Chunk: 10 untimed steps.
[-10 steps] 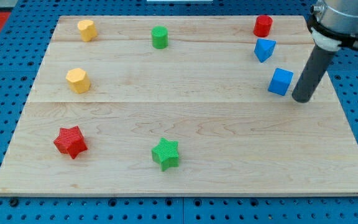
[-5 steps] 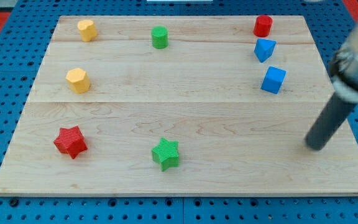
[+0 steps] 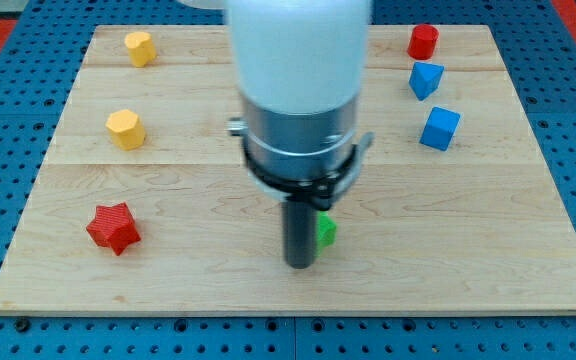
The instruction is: Place the green star below the blue cube
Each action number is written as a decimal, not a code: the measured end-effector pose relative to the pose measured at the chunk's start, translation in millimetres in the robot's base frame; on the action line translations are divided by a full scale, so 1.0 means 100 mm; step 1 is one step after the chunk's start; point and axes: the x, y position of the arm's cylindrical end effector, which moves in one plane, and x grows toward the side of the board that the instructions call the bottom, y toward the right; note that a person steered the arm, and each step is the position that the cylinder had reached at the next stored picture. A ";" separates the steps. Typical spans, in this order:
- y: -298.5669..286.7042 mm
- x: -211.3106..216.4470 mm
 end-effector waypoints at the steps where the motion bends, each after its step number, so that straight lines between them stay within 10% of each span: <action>1: -0.06 -0.08; 2: -0.43 -0.10; 8: 1.47 -0.77; 10: 0.95 -0.06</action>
